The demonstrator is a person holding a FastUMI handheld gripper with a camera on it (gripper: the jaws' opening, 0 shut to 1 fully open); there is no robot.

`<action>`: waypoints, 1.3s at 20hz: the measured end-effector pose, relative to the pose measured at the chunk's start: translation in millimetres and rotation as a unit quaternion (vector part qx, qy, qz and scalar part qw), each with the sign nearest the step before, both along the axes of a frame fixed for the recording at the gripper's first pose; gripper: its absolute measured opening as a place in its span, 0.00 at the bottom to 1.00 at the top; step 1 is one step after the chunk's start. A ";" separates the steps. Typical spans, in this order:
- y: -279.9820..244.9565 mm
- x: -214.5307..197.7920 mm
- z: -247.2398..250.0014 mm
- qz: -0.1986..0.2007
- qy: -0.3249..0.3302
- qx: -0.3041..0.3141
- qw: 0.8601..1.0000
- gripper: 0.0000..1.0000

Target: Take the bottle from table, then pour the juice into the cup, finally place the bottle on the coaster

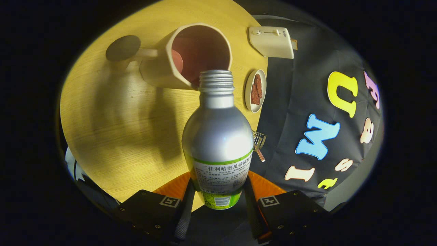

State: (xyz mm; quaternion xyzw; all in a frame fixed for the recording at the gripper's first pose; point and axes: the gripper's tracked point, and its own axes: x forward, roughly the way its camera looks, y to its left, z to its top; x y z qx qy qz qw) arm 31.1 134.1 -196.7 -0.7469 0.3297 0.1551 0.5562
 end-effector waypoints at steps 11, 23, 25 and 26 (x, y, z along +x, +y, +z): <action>1.4 10.2 7.4 0.024 0.007 -0.038 0.999 0.69; 3.2 12.2 11.4 0.034 0.014 -0.056 0.998 0.69; 3.9 13.4 12.3 0.036 0.015 -0.060 0.997 0.69; 3.9 13.7 13.9 0.038 0.015 -0.062 0.997 0.69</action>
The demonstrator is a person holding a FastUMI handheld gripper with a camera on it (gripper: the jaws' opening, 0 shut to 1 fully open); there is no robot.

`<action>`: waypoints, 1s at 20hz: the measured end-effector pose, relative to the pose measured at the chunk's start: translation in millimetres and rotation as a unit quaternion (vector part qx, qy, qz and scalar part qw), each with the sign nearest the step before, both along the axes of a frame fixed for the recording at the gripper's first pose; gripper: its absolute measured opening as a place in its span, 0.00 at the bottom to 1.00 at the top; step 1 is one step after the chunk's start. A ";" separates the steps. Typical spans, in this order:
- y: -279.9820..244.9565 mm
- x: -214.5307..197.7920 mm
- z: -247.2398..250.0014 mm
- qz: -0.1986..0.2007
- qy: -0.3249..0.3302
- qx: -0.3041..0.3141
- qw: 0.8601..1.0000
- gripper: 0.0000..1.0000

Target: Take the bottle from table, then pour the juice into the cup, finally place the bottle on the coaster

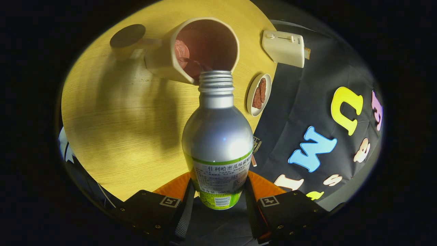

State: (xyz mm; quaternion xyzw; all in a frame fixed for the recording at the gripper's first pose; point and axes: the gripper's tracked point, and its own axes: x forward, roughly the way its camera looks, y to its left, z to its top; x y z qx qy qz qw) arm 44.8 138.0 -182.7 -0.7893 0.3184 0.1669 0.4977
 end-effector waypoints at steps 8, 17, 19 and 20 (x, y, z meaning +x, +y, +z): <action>-1.4 1.0 4.7 0.002 0.003 -0.012 1.000 0.69; 0.0 1.0 12.6 0.006 0.006 -0.033 0.999 0.69; 1.8 2.8 13.6 0.010 0.008 -0.040 0.999 0.69; 2.5 3.9 14.8 0.013 0.009 -0.042 0.999 0.69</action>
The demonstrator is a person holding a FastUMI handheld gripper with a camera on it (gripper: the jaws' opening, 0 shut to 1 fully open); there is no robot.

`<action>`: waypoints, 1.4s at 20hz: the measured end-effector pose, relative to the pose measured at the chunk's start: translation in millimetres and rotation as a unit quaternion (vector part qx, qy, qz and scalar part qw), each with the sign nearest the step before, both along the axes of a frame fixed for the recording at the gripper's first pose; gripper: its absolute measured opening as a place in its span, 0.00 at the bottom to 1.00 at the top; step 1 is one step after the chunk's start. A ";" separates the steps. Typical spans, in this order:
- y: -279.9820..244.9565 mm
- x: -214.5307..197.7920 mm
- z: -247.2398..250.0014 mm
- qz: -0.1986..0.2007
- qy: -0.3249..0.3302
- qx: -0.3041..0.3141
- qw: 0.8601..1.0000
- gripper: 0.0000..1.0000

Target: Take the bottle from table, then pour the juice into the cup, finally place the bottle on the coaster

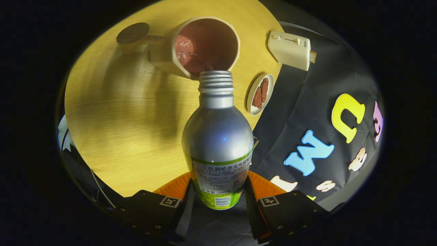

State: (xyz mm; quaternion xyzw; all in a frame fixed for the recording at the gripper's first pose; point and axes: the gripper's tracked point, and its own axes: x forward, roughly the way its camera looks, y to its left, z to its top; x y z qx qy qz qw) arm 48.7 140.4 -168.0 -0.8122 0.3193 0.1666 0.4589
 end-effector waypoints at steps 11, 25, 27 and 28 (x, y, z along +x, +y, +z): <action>3.0 0.3 7.0 0.013 0.005 -0.020 1.000 0.69; 6.9 6.4 8.4 0.025 0.017 -0.061 0.998 0.69; 7.7 6.7 9.6 0.027 0.017 -0.065 0.997 0.69; 8.3 7.2 10.3 0.027 0.018 -0.067 0.997 0.69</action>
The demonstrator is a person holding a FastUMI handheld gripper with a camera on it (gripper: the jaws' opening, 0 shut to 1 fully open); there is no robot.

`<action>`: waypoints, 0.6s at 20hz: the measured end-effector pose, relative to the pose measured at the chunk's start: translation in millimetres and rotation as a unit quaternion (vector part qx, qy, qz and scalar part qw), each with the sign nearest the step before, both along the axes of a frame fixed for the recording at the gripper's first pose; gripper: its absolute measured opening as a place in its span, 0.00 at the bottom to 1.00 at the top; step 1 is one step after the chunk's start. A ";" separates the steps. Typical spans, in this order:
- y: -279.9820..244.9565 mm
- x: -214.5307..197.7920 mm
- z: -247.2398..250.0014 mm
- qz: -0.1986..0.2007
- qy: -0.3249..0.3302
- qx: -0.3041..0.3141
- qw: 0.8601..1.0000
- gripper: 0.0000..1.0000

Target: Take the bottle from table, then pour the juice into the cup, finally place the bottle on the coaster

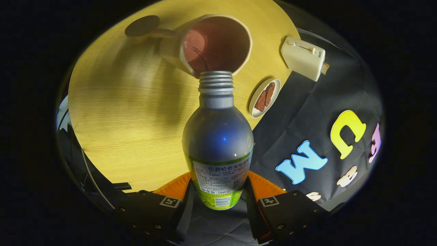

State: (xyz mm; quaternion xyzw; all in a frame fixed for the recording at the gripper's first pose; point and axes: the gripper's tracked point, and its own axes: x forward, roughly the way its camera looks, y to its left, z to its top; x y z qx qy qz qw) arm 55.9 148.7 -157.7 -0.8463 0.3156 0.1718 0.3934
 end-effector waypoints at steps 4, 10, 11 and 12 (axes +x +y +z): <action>3.0 1.5 2.9 0.006 -0.001 -0.008 1.000 0.69; 5.2 0.8 6.1 0.010 -0.002 -0.016 1.000 0.69; 4.9 -0.6 5.4 0.009 -0.001 -0.017 1.000 0.69; 4.1 -1.6 5.9 0.009 -0.001 -0.018 1.000 0.69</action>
